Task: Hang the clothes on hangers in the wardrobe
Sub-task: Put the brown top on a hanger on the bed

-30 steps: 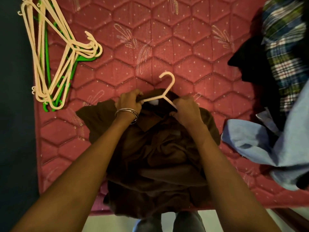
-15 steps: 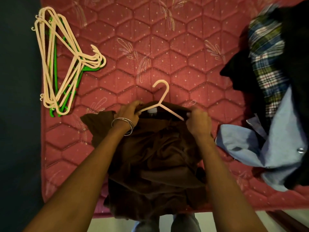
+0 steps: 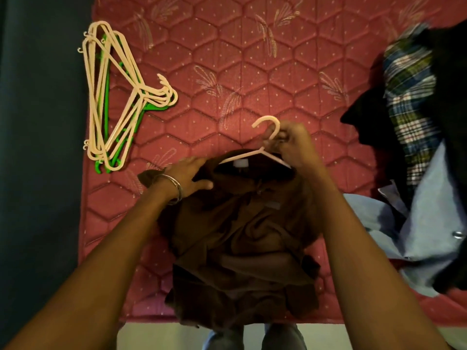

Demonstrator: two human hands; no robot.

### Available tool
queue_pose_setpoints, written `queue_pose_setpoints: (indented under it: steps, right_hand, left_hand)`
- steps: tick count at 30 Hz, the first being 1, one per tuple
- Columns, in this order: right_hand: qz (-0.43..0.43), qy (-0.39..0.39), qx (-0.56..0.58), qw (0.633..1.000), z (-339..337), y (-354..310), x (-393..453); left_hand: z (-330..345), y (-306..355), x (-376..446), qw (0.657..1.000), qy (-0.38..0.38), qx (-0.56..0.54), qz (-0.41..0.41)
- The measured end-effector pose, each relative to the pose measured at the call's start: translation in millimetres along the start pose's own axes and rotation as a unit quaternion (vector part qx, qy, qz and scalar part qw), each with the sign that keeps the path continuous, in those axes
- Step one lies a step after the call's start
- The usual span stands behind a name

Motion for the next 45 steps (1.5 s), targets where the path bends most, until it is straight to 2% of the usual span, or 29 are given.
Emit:
queue_pose_setpoints:
  steps: [1,3,7,10,12,14,16,18,20,23,25,27,29,31,32,34,36,39,41,43,45]
  right_hand:
    - [-0.007,0.01,0.022,1.0,-6.5,-10.6,-4.2]
    - [-0.021,0.014,0.046,0.999,-13.6,-34.9,-12.1]
    - [-0.113,0.033,0.046,0.992,-23.0,-111.9,-34.6]
    - [-0.183,0.058,0.068,0.979,-48.4,-178.4,-56.8]
    - [-0.215,0.029,0.052,0.975,-51.6,-222.7,-77.6]
    - [-0.244,-0.012,0.047,0.969,-46.4,-260.4,-92.9]
    - [-0.287,-0.055,0.051,0.955,-37.1,-309.1,-124.8]
    - [-0.332,-0.083,0.037,0.939,-30.6,-354.9,-164.5]
    - [-0.37,-0.074,0.016,0.926,-30.0,-389.1,-189.6]
    - [-0.404,-0.079,0.0,0.911,-29.0,-434.0,-231.8]
    - [-0.409,-0.116,-0.013,0.905,-19.3,-458.3,-256.9]
    - [-0.425,-0.157,-0.034,0.891,-3.1,-481.1,-288.1]
    - [-0.444,-0.187,-0.093,0.871,18.1,-498.7,-321.5]
    - [-0.47,-0.204,-0.173,0.841,36.9,-511.0,-354.7]
    - [-0.484,-0.204,-0.183,0.831,41.0,-518.1,-369.5]
    - [-0.492,-0.207,-0.142,0.833,37.2,-531.8,-388.7]
    - [-0.485,-0.208,-0.063,0.847,20.3,-541.8,-397.5]
    - [-0.469,-0.187,-0.015,0.863,-1.1,-546.1,-396.0]
    - [-0.467,-0.195,-0.033,0.862,0.1,-541.8,-397.5]
    - [-0.457,-0.223,-0.045,0.86,8.1,-535.2,-400.9]
    - [-0.45,-0.247,-0.043,0.857,14.6,-530.4,-409.5]
  left_hand:
    - [-2.7,-13.2,-5.6,1.0,-0.004,0.021,-0.007]
    - [-18.0,-29.8,-21.0,0.999,0.023,-0.015,-0.039]
    - [-78.8,-36.6,-61.6,0.976,0.168,-0.065,-0.124]
    - [-139.8,-30.4,-112.4,0.961,0.202,-0.076,-0.17]
    - [-172.2,-24.8,-152.8,0.961,0.192,-0.059,-0.191]
    - [-196.8,-7.4,-184.0,0.965,0.189,-0.047,-0.174]
    - [-226.7,21.2,-233.0,0.955,0.261,-0.05,-0.135]
    - [-251.3,52.2,-290.8,0.918,0.374,-0.11,-0.074]
    - [-260.7,68.0,-332.7,0.881,0.44,-0.169,-0.036]
    - [-266.1,80.2,-408.0,0.816,0.529,-0.231,-0.022]
    - [-272.1,87.8,-450.1,0.786,0.577,-0.218,-0.038]
    - [-279.2,99.7,-498.2,0.743,0.642,-0.179,-0.064]
    - [-283.7,120.6,-541.0,0.695,0.703,-0.139,-0.056]
    - [-285.0,147.7,-568.4,0.678,0.727,-0.103,-0.037]
    - [-283.7,158.1,-577.4,0.683,0.725,-0.085,-0.027]
    - [-274.7,164.5,-593.2,0.698,0.713,-0.052,-0.035]
    - [-264.8,148.3,-613.2,0.721,0.685,-0.039,-0.099]
    - [-256.1,117.5,-625.0,0.788,0.569,0.007,-0.237]
    - [-251.3,111.3,-622.5,0.826,0.492,0.029,-0.272]
    - [-254.3,123.7,-622.6,0.846,0.492,-0.028,-0.205]
    - [-265.5,152.1,-620.2,0.833,0.53,-0.116,-0.102]
Point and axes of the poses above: each hand's wrist, its own x-axis towards the middle knuckle, its own z-axis out of the palm, y = z × x, the point moved 9 cm from there along x, towards the middle knuckle, and after that the axes turned 6 degrees about x, right-handed, at the moved point
